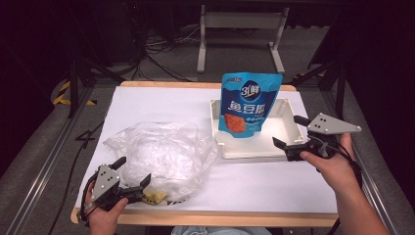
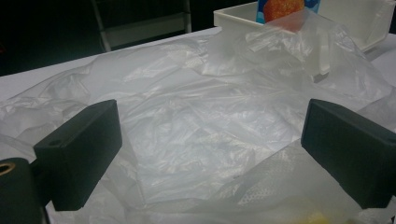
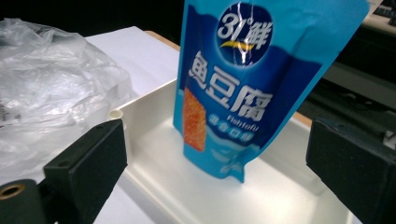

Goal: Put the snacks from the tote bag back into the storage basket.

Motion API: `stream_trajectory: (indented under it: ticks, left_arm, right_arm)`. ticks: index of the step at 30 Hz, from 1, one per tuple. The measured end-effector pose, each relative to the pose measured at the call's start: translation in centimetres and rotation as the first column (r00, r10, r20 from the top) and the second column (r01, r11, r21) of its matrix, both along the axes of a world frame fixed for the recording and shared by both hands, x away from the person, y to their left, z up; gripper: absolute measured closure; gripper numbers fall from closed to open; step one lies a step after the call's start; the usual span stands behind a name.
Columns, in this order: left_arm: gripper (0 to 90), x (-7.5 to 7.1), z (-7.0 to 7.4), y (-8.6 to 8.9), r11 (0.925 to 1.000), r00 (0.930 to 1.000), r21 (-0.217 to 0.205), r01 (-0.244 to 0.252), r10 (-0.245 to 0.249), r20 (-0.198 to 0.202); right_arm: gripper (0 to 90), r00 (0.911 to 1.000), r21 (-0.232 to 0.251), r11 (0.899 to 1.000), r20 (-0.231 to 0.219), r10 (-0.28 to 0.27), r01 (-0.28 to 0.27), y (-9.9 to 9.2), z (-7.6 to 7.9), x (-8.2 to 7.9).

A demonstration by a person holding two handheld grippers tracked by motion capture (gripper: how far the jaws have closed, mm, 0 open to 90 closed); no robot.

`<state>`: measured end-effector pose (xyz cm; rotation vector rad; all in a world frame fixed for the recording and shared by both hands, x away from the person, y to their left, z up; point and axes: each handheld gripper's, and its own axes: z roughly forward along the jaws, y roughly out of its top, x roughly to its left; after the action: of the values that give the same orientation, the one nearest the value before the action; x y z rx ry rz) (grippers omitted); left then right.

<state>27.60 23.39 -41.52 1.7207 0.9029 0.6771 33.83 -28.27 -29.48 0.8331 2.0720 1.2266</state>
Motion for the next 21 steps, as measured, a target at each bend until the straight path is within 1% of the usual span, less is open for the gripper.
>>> stream_trajectory:
  ticks: [3, 4, 7, 9, 11, 14, 16, 18, 21]
  left_arm:
    - [6.0, 0.0, 0.1, 0.1, 1.0, 1.0, -0.001, -0.002, 0.002, 0.002]
    - [6.0, 0.0, 0.1, 0.1, 1.0, 1.0, -0.001, -0.002, 0.002, 0.002]
    - [5.9, 0.1, 0.1, 0.2, 1.0, 1.0, 0.0, -0.004, 0.004, 0.003]
    - [5.9, 0.0, 0.1, 0.2, 1.0, 1.0, 0.001, -0.005, 0.005, 0.008]
    - [5.9, 0.0, 0.2, 0.2, 1.0, 0.9999, 0.005, -0.007, 0.007, 0.009]
    - [5.9, 0.1, 0.1, 0.2, 0.9999, 0.9999, 0.01, -0.008, 0.008, 0.013]
    - [5.9, 0.2, 0.1, 0.1, 0.9999, 0.9999, 0.01, -0.007, 0.007, 0.011]
    - [5.9, 0.2, 0.1, 0.1, 0.9999, 0.9999, 0.013, -0.004, 0.004, 0.015]
    - [5.9, 0.1, 0.1, 0.1, 0.9997, 0.9998, 0.023, -0.004, 0.003, 0.018]
  right_arm:
    - [6.6, 1.0, -0.01, 1.0, -0.002, 0.001, -0.001, 0.3, -0.9, -1.0]
    - [6.6, 1.0, -0.01, 1.0, -0.002, 0.001, -0.001, 0.3, -0.9, -1.0]
    - [6.7, 0.9999, -0.009, 1.0, -0.013, -0.004, 0.004, 0.5, -1.7, -1.8]
    - [6.7, 0.9997, -0.001, 1.0, -0.017, -0.019, 0.019, 0.5, -2.4, -2.3]
    - [6.7, 0.9996, 0.015, 1.0, -0.022, -0.02, 0.02, 0.6, -3.3, -2.7]
    - [6.3, 0.9991, -0.001, 1.0, -0.037, -0.02, 0.02, 0.6, -4.5, -2.9]
    - [6.1, 0.9988, 0.005, 1.0, -0.041, -0.027, 0.027, 0.5, -5.3, -3.0]
    - [6.2, 0.9986, 0.021, 0.999, -0.032, -0.042, 0.042, 0.3, -6.0, -3.0]
    - [6.2, 0.9973, 0.02, 0.998, -0.044, -0.059, 0.06, 0.0, -6.8, -3.1]
